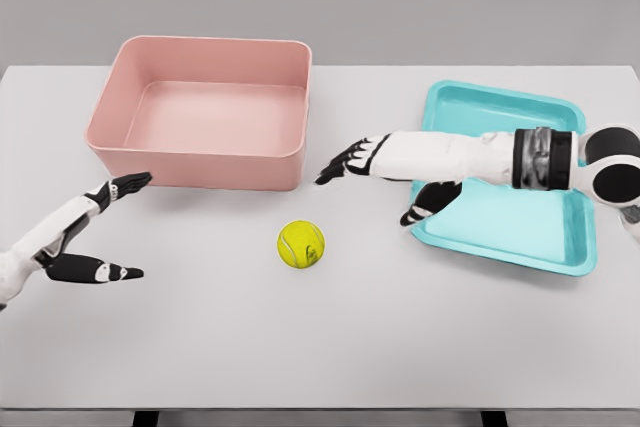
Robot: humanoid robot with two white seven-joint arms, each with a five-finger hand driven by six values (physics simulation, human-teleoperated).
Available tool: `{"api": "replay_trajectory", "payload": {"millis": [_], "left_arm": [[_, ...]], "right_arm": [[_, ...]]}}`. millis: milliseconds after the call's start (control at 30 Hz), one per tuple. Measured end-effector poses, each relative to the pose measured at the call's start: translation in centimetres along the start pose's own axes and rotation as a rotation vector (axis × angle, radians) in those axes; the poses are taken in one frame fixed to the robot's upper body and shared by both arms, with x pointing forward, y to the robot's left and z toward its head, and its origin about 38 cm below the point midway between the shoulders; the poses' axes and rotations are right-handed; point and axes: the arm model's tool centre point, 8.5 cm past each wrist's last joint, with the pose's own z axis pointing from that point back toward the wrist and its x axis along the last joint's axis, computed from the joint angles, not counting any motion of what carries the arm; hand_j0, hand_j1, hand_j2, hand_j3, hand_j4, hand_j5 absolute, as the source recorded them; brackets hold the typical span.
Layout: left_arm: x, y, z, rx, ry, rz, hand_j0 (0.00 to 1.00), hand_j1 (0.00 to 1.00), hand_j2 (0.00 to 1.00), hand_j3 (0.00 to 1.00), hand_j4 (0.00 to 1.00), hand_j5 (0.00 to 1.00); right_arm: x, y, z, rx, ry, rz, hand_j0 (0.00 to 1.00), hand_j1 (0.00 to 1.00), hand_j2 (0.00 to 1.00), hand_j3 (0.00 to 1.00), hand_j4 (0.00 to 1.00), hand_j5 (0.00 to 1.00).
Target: Put the tennis from the blue tray into the pink basket with both arms
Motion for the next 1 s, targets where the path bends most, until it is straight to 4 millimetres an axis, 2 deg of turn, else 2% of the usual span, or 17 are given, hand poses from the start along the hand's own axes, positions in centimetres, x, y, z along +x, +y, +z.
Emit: {"api": "replay_trajectory", "payload": {"millis": [100,167,300,433,500,600,733,1000], "left_arm": [[0.1,-0.9,-0.5,-0.01,-0.018,0.002,1.0,1.0,1.0,1.0,1.0,1.0],[0.2,-1.3,-0.8,-0.017,-0.03,-0.003,1.0,1.0,1.0,1.0,1.0,1.0],[1.2,-1.9,-1.7,-0.033,-0.073,-0.008,1.0,1.0,1.0,1.0,1.0,1.0],[1.8,-3.5,-2.9,-0.028,-0.123,0.027,1.0,1.0,1.0,1.0,1.0,1.0],[2.0,-4.5,-3.6,-0.028,-0.149,0.036,1.0,1.0,1.0,1.0,1.0,1.0],[2.4,-5.4,-4.2,-0.033,-0.175,0.042,1.0,1.0,1.0,1.0,1.0,1.0],[2.7,-6.6,-4.5,-0.052,-0.19,0.046,1.0,1.0,1.0,1.0,1.0,1.0],[3.1,-8.2,-5.7,-0.044,-0.23,0.077,1.0,1.0,1.0,1.0,1.0,1.0]], "right_arm": [[-2.0,-1.8,5.1,-0.094,0.074,-0.034,1.0,1.0,1.0,1.0,1.0,1.0],[-2.9,-2.5,7.2,-0.141,0.105,-0.056,1.0,1.0,1.0,1.0,1.0,1.0],[-3.9,-2.1,9.9,-0.19,0.15,-0.099,1.0,1.0,1.0,1.0,1.0,1.0],[-4.7,0.7,12.1,-0.235,0.196,-0.174,1.0,1.0,1.0,1.0,1.0,1.0],[-4.6,-0.5,13.4,-0.283,0.211,-0.151,1.0,1.0,1.0,1.0,1.0,1.0],[-4.4,-1.1,14.2,-0.31,0.218,-0.138,1.0,1.0,1.0,1.0,1.0,1.0],[-4.7,0.5,14.2,-0.304,0.226,-0.176,1.0,1.0,1.0,1.0,1.0,1.0],[-5.5,0.4,15.4,-0.32,0.265,-0.181,1.0,1.0,1.0,1.0,1.0,1.0]]}}
